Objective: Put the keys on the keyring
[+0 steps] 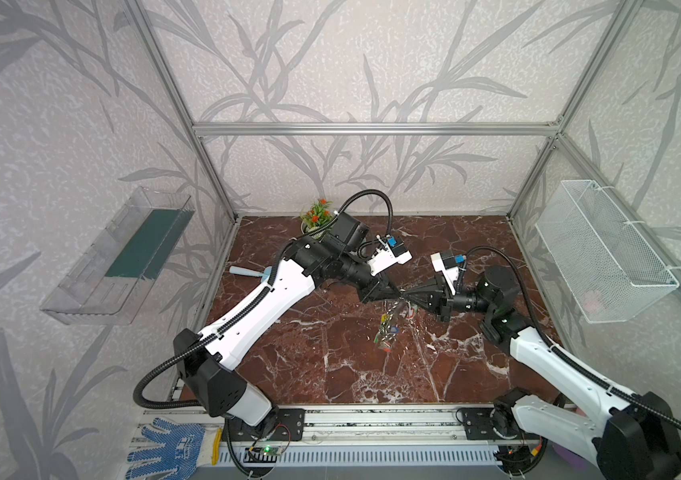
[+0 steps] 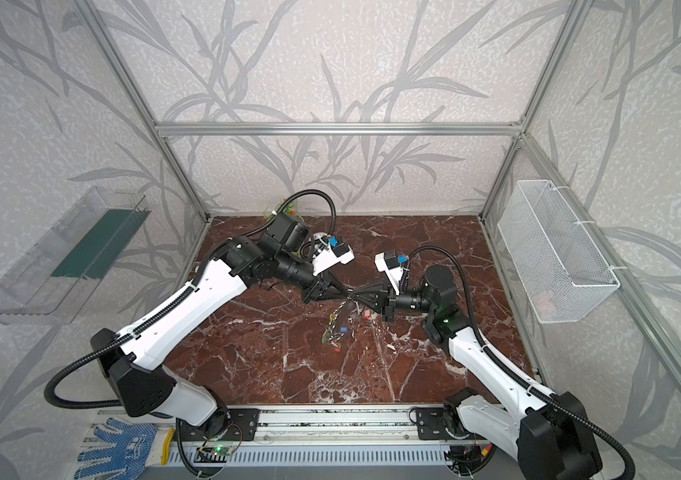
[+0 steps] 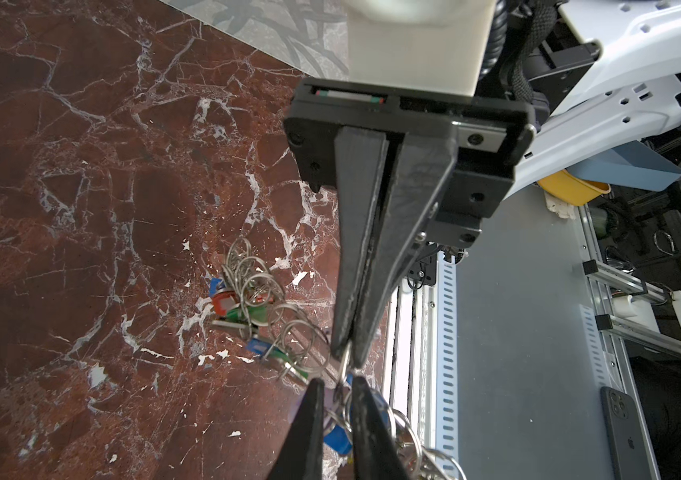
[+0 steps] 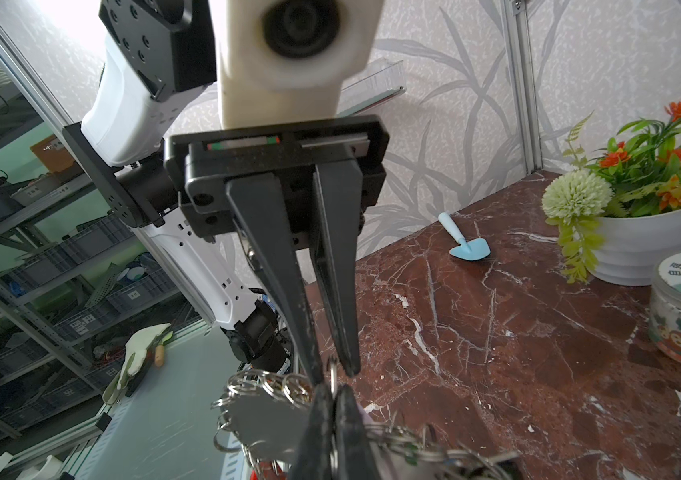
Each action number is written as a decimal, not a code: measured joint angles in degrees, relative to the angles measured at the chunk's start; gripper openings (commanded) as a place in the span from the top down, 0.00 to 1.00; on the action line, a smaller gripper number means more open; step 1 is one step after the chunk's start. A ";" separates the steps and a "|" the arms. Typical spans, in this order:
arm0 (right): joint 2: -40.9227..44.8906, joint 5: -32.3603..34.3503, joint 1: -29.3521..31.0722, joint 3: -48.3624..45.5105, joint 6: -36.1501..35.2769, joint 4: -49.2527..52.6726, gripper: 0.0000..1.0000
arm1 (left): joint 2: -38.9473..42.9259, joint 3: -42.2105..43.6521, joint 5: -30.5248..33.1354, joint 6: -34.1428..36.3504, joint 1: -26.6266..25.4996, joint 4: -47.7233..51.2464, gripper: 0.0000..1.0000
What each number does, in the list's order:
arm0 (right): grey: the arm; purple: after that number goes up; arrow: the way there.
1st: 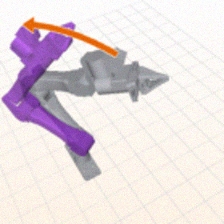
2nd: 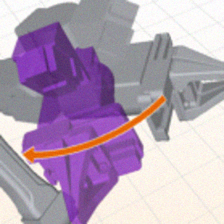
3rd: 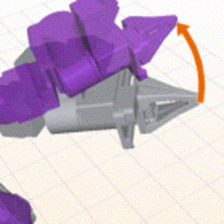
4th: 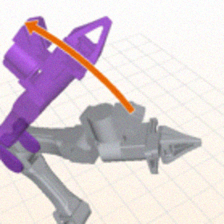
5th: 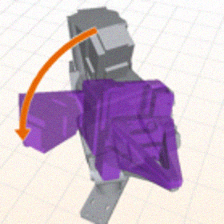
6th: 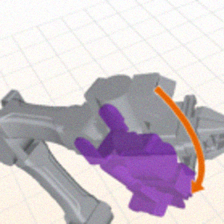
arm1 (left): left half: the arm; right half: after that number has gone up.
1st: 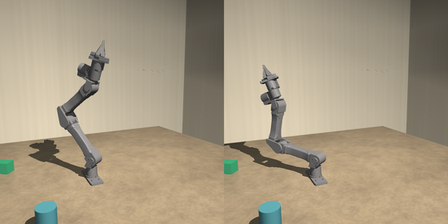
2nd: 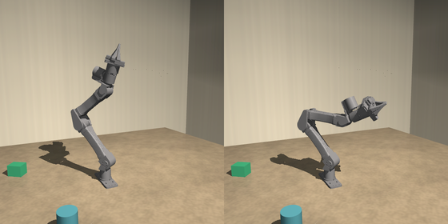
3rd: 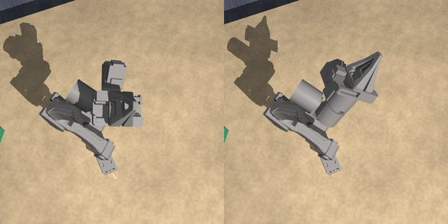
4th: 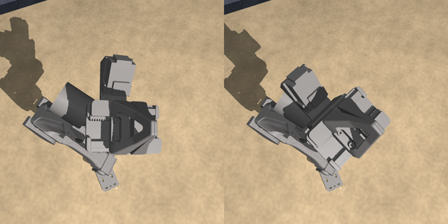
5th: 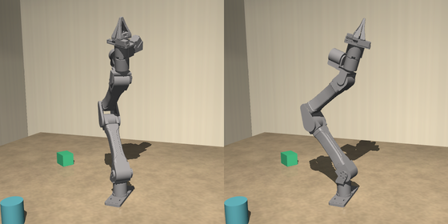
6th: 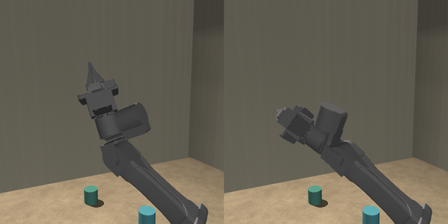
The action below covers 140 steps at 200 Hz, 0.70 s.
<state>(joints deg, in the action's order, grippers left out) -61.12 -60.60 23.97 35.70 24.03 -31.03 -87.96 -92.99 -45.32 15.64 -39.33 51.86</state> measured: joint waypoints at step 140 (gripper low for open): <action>-0.31 0.42 0.00 -0.20 -0.22 0.37 0.90 | -1.25 -0.90 0.83 -0.92 -0.63 0.55 1.00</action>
<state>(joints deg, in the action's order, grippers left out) -61.43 -60.18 23.97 35.51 23.81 -30.65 -89.21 -93.89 -44.49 14.72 -39.97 52.40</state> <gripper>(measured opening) 0.058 0.048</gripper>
